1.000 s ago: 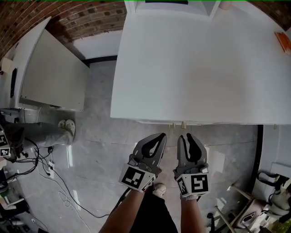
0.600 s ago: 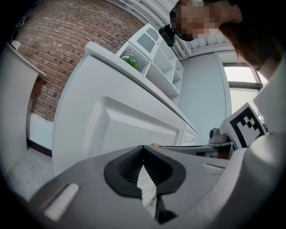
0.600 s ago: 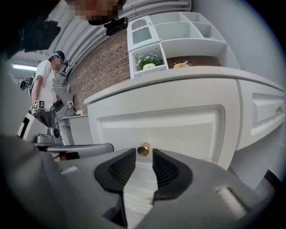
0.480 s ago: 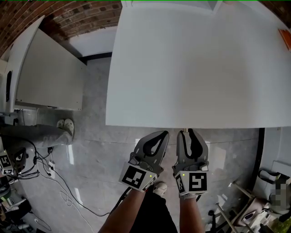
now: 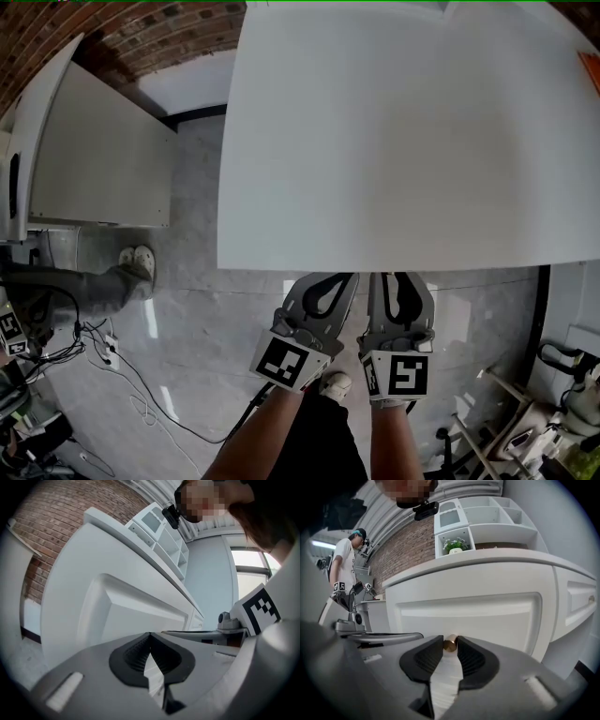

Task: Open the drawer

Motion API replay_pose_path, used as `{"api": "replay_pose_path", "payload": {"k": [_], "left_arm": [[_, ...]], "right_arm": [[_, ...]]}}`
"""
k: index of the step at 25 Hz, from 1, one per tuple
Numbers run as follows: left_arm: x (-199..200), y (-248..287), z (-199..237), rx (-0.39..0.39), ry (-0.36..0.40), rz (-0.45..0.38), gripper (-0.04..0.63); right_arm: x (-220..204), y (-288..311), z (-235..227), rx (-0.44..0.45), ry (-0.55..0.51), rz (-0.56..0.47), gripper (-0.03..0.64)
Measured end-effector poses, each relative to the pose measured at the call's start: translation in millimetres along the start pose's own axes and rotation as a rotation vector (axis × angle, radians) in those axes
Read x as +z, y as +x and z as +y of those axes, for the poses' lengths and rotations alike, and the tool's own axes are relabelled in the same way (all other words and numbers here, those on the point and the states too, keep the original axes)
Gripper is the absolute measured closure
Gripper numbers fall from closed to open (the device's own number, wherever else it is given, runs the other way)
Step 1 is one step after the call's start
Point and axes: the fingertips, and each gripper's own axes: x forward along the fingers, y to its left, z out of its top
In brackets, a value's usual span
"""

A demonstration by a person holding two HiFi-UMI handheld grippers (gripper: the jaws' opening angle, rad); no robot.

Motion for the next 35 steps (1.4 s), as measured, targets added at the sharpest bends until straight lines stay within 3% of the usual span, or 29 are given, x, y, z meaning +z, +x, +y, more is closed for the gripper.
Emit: {"api": "replay_pose_path", "payload": {"k": [8,35], "left_arm": [[-6,12,-8,-0.039,0.016,0.037,0.592],[-7,6,-27,-0.022,0.067,0.027,0.607]], "right_arm": [[0,1,1,-0.019,0.019,-0.011,0.534],[-5,-20,2,0.017,0.038,-0.004,0.543]]}}
